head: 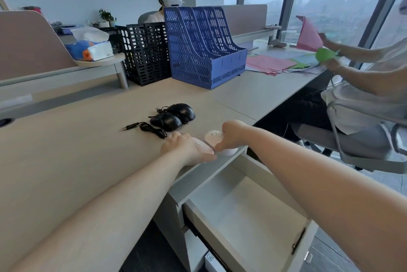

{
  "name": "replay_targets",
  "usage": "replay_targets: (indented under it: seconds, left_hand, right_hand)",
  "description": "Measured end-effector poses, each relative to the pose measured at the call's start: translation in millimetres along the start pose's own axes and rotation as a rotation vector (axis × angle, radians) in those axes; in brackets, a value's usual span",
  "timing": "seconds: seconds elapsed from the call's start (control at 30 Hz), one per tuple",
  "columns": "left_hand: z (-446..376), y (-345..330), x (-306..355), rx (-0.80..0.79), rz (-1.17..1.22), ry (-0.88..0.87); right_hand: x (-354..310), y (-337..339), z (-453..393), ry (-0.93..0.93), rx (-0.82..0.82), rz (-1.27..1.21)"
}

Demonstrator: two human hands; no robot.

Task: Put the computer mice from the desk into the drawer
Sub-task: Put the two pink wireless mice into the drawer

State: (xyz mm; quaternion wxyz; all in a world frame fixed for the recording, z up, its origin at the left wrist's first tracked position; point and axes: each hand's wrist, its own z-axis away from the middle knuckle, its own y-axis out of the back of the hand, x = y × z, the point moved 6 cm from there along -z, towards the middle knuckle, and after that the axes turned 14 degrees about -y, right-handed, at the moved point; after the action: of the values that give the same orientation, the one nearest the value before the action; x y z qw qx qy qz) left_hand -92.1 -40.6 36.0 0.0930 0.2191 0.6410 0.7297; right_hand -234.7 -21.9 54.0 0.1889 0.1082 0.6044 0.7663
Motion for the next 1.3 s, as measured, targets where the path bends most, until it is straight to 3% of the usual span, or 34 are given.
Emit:
replay_targets:
  seconds: [0.3,0.57,1.07,1.3]
  left_hand:
    - [50.8,-30.6,69.9,0.094,0.014,-0.077]
    - [63.4,-115.0,88.1,-0.1,-0.053,-0.117]
    - [11.0,-206.4,54.5,-0.258,-0.092,-0.051]
    - [2.0,-219.2,46.8,-0.324,-0.094,-0.019]
  right_hand:
    - [77.5,-47.4,40.5,-0.122,-0.075,-0.023]
    - [117.2,-114.1,34.4,-0.18,-0.193,-0.042]
    - [80.5,-208.2,-29.8,-0.122,-0.341,0.062]
    - [70.5,-213.7,-38.3,-0.092,-0.266,0.044]
